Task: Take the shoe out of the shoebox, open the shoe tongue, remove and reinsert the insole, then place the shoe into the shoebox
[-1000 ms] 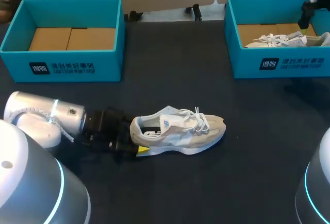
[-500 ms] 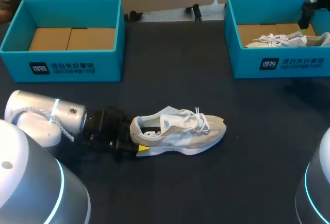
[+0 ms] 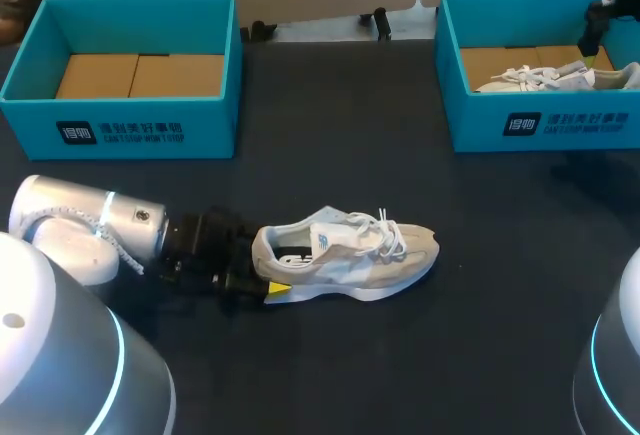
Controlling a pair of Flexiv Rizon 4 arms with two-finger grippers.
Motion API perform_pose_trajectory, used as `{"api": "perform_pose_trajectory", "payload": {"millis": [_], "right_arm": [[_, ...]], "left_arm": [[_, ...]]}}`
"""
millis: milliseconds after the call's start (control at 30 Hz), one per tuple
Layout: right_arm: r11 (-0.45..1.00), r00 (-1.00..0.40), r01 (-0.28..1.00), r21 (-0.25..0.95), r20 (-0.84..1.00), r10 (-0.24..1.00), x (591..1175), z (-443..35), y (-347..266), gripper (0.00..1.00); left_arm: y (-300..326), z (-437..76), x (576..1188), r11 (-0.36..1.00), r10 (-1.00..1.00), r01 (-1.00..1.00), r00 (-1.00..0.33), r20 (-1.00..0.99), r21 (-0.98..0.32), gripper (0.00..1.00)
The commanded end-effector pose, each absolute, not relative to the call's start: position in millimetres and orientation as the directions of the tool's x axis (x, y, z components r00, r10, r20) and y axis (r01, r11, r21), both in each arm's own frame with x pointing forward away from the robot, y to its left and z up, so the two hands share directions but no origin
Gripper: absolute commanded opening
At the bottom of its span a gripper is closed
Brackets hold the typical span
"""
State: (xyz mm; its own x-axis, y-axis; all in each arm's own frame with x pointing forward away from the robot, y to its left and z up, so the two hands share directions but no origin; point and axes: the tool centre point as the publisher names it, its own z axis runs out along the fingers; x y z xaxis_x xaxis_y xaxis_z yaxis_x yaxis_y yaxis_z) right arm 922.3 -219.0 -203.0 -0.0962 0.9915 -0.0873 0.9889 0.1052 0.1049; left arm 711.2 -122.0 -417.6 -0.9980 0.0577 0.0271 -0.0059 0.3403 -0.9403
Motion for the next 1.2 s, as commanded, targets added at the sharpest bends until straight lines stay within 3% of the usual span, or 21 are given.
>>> {"api": "perform_pose_trajectory", "payload": {"millis": [33,300,467,1200], "right_arm": [[0.105,-0.095,0.989,0.105,-0.088,0.992,922,-203,-219,1.00],[0.105,-0.095,0.989,0.105,-0.088,0.992,922,-203,-219,1.00],[0.137,-0.122,0.972,0.190,-0.086,0.989,908,-192,-179,1.00],[0.105,-0.076,0.966,0.234,-0.131,0.988,841,-189,-31,1.00]], "left_arm": [[-124,-418,709,0.342,0.059,-0.006,-0.998,0.028,-0.940,0.00],[-124,-418,709,0.342,0.059,-0.006,-0.998,0.028,-0.940,0.00],[-124,-418,709,0.342,0.059,-0.006,-0.998,0.028,-0.940,0.00],[-124,-418,709,0.342,0.059,-0.006,-0.998,0.028,-0.940,0.00]]}}
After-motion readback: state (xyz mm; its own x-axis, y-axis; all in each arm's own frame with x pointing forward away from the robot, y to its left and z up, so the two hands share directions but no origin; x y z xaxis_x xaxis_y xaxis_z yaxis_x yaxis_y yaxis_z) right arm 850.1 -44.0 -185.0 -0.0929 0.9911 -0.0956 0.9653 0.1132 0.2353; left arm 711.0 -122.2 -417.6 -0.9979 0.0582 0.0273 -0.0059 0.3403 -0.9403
